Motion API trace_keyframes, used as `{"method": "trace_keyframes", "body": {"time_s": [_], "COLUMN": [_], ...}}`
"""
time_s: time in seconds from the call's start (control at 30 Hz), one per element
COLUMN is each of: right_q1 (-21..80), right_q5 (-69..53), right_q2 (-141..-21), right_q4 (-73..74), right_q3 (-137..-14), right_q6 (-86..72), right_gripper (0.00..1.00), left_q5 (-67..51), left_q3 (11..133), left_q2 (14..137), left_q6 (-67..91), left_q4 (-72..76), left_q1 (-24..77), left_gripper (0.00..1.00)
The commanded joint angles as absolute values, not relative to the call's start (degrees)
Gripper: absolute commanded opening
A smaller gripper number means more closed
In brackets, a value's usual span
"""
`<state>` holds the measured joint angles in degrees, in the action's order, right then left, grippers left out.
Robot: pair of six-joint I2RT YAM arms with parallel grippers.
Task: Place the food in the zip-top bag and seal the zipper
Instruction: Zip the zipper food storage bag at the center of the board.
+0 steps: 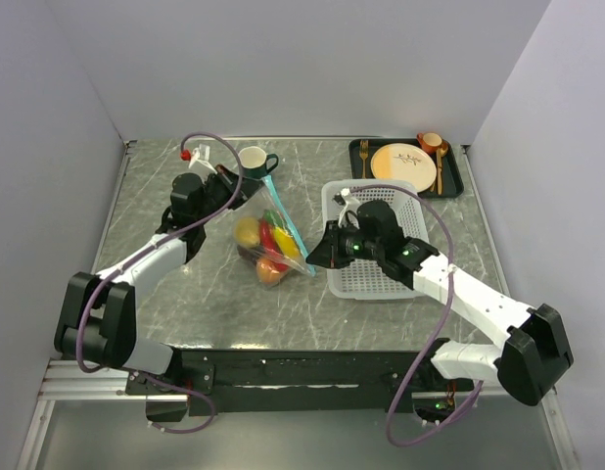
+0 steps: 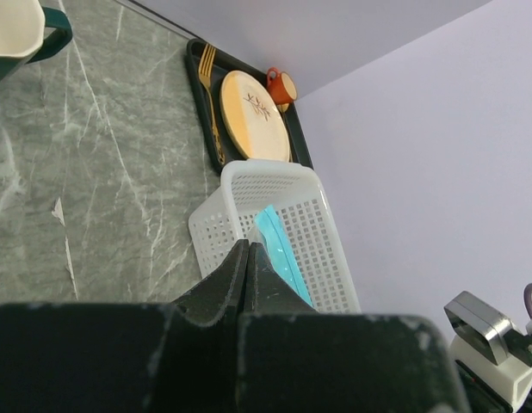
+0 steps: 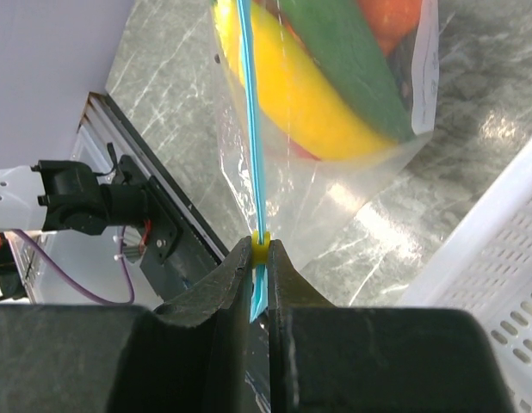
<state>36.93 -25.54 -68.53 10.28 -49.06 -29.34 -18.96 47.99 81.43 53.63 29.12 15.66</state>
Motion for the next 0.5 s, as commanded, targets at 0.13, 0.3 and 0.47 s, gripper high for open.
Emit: {"method": "trace_keyframes", "body": {"time_s": [0.13,0.3,0.47], "right_q1": [37.9,38.0,38.1], "right_q5": [-27.8,-27.9,-27.9], "right_q2": [-64.8,-63.5,-63.1], "right_q4": [13.6,13.5,13.5], "right_q3": [-47.1,-45.7,-45.0], "right_q6": [-29.4,-29.8,-30.1], "right_gripper": [0.0,0.0,0.0], "left_q5": [-14.1,-13.8,-13.7], "left_q3": [48.3,48.3,48.4], "left_q2": [77.3,76.8,76.8], "left_q6": [52.3,52.0,52.0], "left_q4": [32.7,31.9,31.5], "left_q1": [14.2,14.2,14.2], "left_gripper": [0.01,0.01,0.01]}}
